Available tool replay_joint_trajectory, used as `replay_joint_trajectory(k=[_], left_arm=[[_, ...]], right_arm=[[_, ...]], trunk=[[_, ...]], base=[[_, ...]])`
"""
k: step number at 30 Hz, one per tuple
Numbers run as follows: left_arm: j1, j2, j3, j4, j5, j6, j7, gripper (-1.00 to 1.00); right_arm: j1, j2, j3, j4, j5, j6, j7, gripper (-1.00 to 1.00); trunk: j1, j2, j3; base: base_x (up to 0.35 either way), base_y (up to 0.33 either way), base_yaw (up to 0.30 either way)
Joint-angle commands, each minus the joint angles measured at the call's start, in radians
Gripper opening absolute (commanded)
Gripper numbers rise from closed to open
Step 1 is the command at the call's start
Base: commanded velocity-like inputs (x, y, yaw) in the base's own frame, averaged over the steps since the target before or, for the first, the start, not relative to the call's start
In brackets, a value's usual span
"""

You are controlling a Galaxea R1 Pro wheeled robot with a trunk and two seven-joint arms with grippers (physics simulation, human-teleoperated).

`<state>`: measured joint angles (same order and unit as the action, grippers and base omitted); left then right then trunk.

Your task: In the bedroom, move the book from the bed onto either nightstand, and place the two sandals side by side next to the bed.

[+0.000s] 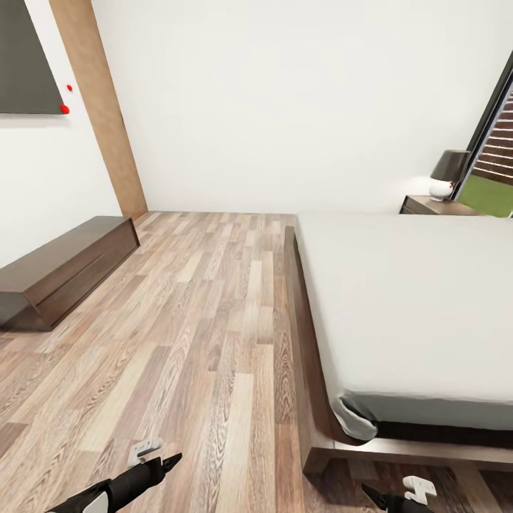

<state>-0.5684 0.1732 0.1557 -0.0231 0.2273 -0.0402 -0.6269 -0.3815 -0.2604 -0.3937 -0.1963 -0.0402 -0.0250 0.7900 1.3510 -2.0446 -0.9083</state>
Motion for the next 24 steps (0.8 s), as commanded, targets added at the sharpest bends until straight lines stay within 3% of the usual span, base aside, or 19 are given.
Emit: replay_joint_trajectory(k=[1,16,24], left_arm=[[-0.001,0.000,0.007,0.002,-0.003,-0.003,-0.004,1.00],[-0.001,0.002,0.007,0.002,-0.003,-0.003,-0.004,1.00],[-0.001,0.002,0.007,0.002,-0.003,-0.003,-0.004,1.00]], right_arm=[[-0.001,0.000,0.001,0.001,-0.004,-0.003,0.003,1.00],[-0.001,0.000,0.002,0.001,-0.004,-0.003,0.003,1.00],[-0.001,0.000,0.003,0.001,-0.004,-0.003,0.003,1.00]], trunk=[[0.000,0.000,-0.001],[0.000,0.000,-0.001],[0.000,0.000,0.001]], base=[[0.000,0.000,0.000],[0.000,0.000,-0.002],[0.000,0.000,-0.196]])
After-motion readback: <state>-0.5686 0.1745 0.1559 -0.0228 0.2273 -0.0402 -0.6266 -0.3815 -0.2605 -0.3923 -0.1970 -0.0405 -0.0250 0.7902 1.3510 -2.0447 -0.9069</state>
